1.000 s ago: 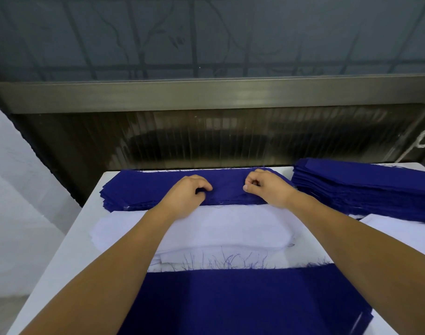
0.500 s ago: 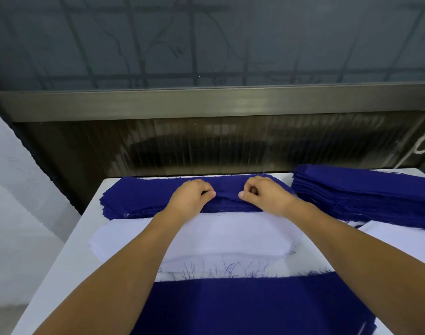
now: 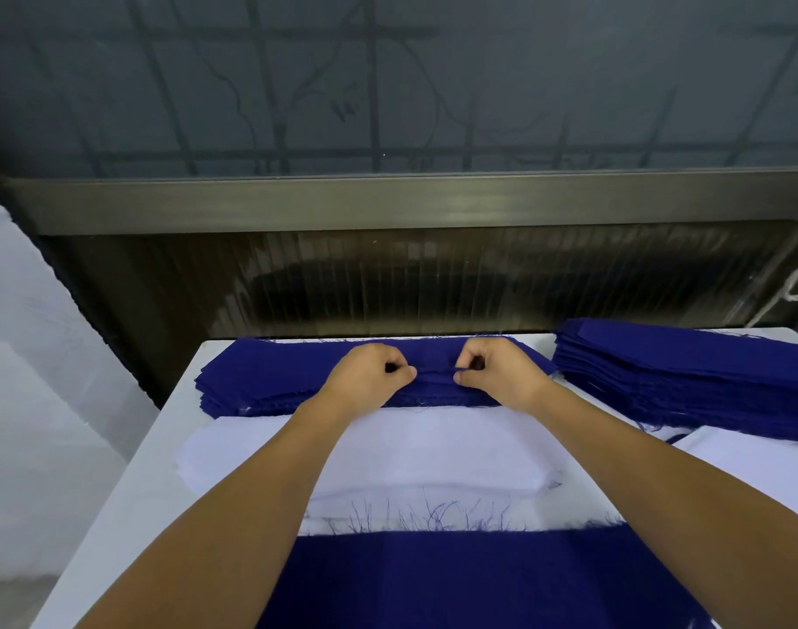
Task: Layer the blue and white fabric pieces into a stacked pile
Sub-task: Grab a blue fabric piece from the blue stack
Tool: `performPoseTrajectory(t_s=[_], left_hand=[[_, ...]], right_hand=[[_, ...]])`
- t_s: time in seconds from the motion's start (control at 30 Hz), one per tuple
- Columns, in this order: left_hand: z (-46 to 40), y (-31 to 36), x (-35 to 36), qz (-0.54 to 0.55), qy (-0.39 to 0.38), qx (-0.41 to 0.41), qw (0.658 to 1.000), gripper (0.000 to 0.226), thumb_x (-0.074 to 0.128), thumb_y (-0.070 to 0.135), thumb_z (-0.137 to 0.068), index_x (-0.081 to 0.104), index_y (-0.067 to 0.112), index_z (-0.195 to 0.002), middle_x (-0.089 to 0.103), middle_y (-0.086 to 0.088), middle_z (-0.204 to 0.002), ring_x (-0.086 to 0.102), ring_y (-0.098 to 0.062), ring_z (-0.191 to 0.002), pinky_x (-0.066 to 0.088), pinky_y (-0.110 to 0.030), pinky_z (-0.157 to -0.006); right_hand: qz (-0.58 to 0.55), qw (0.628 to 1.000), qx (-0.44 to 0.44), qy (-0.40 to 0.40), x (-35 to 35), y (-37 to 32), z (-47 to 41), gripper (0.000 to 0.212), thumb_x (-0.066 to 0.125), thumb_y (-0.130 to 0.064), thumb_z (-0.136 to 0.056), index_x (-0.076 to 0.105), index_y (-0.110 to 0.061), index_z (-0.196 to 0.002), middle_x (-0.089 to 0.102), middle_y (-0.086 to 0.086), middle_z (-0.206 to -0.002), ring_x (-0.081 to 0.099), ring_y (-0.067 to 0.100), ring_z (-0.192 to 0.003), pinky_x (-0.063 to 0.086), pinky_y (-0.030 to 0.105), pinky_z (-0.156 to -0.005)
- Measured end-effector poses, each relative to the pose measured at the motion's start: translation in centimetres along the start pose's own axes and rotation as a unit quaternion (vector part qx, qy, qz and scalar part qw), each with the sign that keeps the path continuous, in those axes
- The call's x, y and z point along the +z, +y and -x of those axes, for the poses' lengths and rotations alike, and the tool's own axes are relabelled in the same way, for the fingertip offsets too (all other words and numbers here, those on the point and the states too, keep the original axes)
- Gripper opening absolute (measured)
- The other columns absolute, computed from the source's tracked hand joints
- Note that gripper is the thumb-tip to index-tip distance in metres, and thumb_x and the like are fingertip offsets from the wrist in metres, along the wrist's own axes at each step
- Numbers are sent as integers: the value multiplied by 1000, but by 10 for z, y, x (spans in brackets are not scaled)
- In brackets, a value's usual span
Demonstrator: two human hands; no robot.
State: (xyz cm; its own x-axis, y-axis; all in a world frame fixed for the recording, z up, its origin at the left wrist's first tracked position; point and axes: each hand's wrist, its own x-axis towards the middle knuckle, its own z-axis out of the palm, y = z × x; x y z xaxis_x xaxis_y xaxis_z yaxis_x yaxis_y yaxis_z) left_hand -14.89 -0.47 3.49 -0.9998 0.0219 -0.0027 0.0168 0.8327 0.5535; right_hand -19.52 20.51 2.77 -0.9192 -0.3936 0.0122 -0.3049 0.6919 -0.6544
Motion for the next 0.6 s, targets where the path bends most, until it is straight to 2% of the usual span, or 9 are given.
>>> performPoseTrajectory(t_s=[0.1,0.2,0.27,0.33,0.43,0.6], left_hand=[[-2,1,-1,2,-6,-5,1000,18,52,26,-97,69,22,-102,67,5,-98,60,-10,-86,50,-22,-75],[-5,3,-3,-5,-6,-12,1000,19,49,21,-99,68,19,-98,67,0,-95,61,-15,-85,50,-25,-73],[-7,3,-3,-13,-7,-14,1000,20,48,18,-98,68,16,-96,67,-4,-96,62,-18,-85,51,-27,-72],[-7,1,-3,-31,-6,-10,999,18,51,12,-97,67,17,-105,66,-1,-104,61,-17,-92,50,-25,-76],[-6,-4,-2,-48,1,0,999,27,58,6,-92,66,18,-114,64,1,-112,59,-16,-99,50,-25,-86],[1,-35,-19,-96,49,-39,993,24,57,10,-91,66,21,-111,65,0,-108,60,-18,-95,54,-33,-84]], right_hand=[[-34,999,17,-14,0,1,-2,15,73,-13,-85,64,-24,-80,67,-8,-87,63,10,-82,50,17,-66],[-57,998,24,-27,-2,1,-2,13,74,-15,-84,65,-23,-80,67,-9,-85,64,9,-81,48,15,-64],[-84,996,29,-25,-2,2,-2,10,71,-20,-87,67,-24,-79,69,-8,-86,65,9,-83,50,17,-68],[-98,994,39,-24,-4,2,-2,14,62,-24,-94,69,-24,-81,70,-9,-88,64,9,-87,50,19,-72],[-70,996,50,-36,-6,1,-4,20,52,-24,-98,68,-27,-86,67,-12,-94,61,6,-90,44,13,-68],[29,998,35,-33,-12,11,0,15,58,-13,-93,64,-27,-95,64,-7,-99,60,8,-89,46,14,-70]])
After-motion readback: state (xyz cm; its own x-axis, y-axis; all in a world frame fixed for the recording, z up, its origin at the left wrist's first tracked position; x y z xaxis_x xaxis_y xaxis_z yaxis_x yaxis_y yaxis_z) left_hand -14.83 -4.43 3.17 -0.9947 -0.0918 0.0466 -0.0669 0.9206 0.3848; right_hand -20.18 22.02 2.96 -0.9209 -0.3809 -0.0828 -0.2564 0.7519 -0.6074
